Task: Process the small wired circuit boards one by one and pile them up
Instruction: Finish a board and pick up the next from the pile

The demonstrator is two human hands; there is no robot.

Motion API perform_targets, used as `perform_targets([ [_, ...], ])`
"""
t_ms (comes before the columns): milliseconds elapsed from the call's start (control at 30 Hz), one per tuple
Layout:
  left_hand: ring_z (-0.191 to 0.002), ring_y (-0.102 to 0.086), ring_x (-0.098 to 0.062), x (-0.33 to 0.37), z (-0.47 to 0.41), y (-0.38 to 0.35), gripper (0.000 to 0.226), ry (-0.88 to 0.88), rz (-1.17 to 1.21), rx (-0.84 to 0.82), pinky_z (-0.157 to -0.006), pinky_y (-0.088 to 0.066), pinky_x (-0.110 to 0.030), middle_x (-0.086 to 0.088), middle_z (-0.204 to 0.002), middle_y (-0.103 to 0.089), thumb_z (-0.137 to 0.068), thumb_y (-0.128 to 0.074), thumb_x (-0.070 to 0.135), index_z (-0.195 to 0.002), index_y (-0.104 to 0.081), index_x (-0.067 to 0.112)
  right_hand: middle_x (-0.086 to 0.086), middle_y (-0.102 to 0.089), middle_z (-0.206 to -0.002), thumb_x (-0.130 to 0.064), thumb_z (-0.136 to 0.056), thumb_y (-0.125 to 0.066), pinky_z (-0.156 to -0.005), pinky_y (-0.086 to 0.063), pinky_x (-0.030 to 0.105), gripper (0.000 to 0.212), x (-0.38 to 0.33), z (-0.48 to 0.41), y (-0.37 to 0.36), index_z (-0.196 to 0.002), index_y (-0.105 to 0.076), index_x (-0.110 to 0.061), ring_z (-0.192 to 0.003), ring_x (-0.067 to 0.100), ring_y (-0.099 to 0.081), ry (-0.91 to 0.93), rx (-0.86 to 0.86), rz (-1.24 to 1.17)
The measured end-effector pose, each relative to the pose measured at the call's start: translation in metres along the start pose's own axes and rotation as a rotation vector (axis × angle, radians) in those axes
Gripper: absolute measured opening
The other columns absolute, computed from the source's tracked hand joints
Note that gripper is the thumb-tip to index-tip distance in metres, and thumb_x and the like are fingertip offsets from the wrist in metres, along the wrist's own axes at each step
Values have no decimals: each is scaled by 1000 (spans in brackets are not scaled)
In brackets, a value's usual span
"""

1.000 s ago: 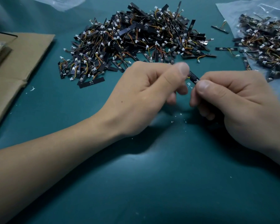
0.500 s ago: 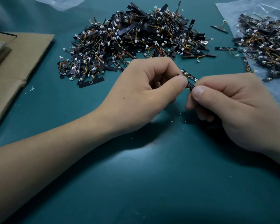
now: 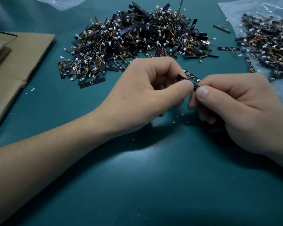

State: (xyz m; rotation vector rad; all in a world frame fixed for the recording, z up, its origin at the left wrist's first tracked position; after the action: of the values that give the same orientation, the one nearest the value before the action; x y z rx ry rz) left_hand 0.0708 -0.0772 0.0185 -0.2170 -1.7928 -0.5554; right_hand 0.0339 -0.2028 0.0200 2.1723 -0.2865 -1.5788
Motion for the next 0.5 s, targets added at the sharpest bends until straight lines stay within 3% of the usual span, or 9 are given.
perform_targets([
  [133,-50,-49,-16,-2,0,1,19,18,36,4,-47,-36,-28,-1,-56,-60,-88,-74,17,-71,-69,23,1,-62,-64,-33,-100,-50,-49,-43,22,29,0,-2,4,-82,-69,-21,-50,19,-56,-2,48,-21],
  [367,-48,-43,-9,3,-1,1,19,-8,-17,-8,-48,-35,-23,4,-55,-57,-96,-63,17,-78,-62,12,0,-62,-60,-36,-95,-51,-52,-42,21,29,0,1,-3,-77,-70,-22,-52,17,-57,-18,-25,9],
  [500,-50,-45,-14,5,1,2,18,-23,-5,1,-49,-36,-30,3,-55,-57,-95,-62,15,-78,-61,14,3,-64,-62,-36,-94,-51,-51,-44,24,29,1,0,0,-79,-70,-20,-52,18,-58,-26,4,-24],
])
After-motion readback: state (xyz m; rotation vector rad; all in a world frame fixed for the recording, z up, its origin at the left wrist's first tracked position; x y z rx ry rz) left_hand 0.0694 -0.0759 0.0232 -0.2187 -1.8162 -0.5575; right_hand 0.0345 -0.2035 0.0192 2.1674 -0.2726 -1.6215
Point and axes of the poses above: each hand's wrist, its own z-axis away from the middle knuckle, its own y-axis out of the back of the hand, x = y × z, the point moved 10 cm from there along -z, towards the middle knuckle
